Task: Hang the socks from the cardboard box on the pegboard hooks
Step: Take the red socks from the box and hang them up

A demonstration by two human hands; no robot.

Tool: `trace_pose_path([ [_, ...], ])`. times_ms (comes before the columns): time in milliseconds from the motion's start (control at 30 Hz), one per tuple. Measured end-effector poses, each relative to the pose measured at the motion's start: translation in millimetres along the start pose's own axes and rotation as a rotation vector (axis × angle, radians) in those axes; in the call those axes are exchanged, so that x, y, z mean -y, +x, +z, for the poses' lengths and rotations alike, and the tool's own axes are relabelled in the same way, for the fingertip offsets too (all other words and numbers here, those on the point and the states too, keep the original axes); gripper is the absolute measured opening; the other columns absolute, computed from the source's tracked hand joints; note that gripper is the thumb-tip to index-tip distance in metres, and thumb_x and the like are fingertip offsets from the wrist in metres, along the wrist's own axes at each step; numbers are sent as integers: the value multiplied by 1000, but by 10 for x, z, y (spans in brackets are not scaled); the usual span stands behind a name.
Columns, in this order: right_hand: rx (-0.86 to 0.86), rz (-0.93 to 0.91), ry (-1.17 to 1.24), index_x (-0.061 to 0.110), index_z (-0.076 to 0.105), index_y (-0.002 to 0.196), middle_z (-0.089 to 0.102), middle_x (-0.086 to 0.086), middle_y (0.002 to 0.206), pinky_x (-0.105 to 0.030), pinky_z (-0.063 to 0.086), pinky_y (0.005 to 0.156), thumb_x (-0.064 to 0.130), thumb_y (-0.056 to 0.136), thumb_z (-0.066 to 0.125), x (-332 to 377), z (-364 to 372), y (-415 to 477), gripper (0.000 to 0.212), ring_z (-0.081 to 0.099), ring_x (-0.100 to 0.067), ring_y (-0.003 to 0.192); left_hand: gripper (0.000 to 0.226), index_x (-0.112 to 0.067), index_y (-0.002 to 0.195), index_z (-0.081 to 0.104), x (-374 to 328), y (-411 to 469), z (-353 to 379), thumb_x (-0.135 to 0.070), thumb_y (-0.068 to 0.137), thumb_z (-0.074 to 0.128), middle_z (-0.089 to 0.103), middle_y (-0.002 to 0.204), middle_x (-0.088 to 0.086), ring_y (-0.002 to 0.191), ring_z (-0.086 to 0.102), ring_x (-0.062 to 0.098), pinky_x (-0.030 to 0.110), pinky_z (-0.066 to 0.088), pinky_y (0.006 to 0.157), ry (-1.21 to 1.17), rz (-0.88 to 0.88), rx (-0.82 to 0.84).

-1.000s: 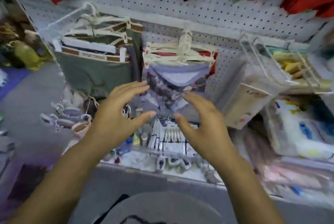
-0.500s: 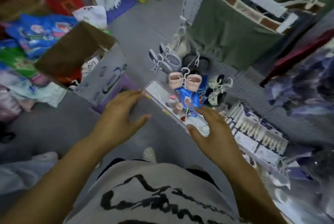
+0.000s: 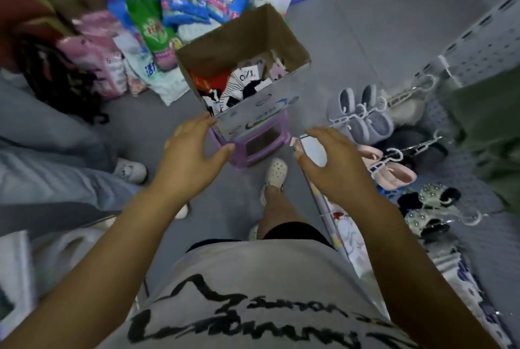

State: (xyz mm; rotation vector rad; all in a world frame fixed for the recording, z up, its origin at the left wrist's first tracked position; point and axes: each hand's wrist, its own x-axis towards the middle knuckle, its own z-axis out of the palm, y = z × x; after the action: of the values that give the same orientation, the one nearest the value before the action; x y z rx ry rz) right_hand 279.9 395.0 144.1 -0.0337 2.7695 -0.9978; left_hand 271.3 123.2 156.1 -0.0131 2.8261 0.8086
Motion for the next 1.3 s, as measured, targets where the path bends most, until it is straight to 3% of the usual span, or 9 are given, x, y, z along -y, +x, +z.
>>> trace_pose_path([
  [400, 303, -129, -83, 5, 67, 122, 68, -19, 118, -28, 39, 94, 16, 89, 74, -37, 125, 2204, 36, 60, -38, 111, 55, 1, 138, 47, 449, 1614, 377, -32, 97, 65, 52, 139, 22, 127, 49, 35, 29, 35, 92, -224, -477, -67],
  [533, 435, -152, -94, 3, 68, 121, 69, -17, 119, -13, 36, 92, 16, 90, 73, 42, 497, 2966, 33, 64, -31, 110, 70, -1, 151, 34, 779, 2061, 479, -43, 100, 58, 44, 154, 18, 139, 44, 33, 33, 35, 108, -385, -695, -127],
  [667, 583, -111, -66, 10, 65, 129, 67, -7, 130, -28, 45, 103, 30, 95, 67, 91, 1215, 3678, 39, 60, -21, 121, 59, -5, 150, 42, 1195, 2455, 630, -39, 103, 54, 51, 150, 14, 133, 52, 23, 18, 37, 95, -557, -819, -190],
  [767, 688, -107, -41, 15, 61, 133, 61, -1, 138, -24, 40, 105, 37, 98, 62, 169, 1861, 4127, 42, 54, -16, 128, 50, -6, 146, 49, 1463, 2669, 734, -31, 103, 57, 60, 137, 7, 113, 56, 8, -2, 37, 73, -643, -815, -214],
  [833, 731, -102, -27, 16, 61, 131, 62, -1, 135, -21, 39, 98, 34, 98, 63, 237, 2289, 4314, 38, 54, -16, 125, 47, -9, 145, 50, 1592, 2715, 752, -26, 102, 59, 62, 123, -1, 100, 59, -2, -6, 38, 71, -675, -795, -201],
  [933, 814, -112, 39, 15, 54, 136, 61, -4, 134, -25, 42, 97, 30, 96, 67, 308, 2824, 4475, 45, 55, -19, 124, 41, -10, 140, 56, 1744, 2702, 748, -20, 100, 62, 68, 122, 1, 105, 67, 2, 21, 52, 98, -763, -747, -165],
  [1000, 811, -139, 84, 13, 48, 143, 58, -8, 139, -33, 43, 107, 20, 92, 72, 308, 3084, 4552, 57, 54, -23, 128, 38, -13, 136, 61, 1811, 2690, 742, -19, 99, 63, 73, 118, 2, 107, 69, 9, 33, 54, 99, -809, -734, -151],
  [1133, 670, -146, 23, 13, 48, 142, 55, -10, 141, -45, 43, 110, 17, 85, 77, 236, 3388, 4670, 64, 50, -28, 131, 37, -18, 134, 63, 1876, 2697, 734, -22, 97, 65, 74, 115, -8, 104, 69, 0, 21, 55, 93, -804, -710, -135],
  [1300, 619, -200, -40, 13, 50, 142, 44, -11, 151, -31, 28, 117, 19, 81, 81, 170, 3496, 4744, 69, 35, -29, 141, 35, -22, 133, 64, 1891, 2677, 733, -20, 99, 64, 72, 119, -11, 107, 68, -2, 18, 53, 94, -826, -679, -141],
])
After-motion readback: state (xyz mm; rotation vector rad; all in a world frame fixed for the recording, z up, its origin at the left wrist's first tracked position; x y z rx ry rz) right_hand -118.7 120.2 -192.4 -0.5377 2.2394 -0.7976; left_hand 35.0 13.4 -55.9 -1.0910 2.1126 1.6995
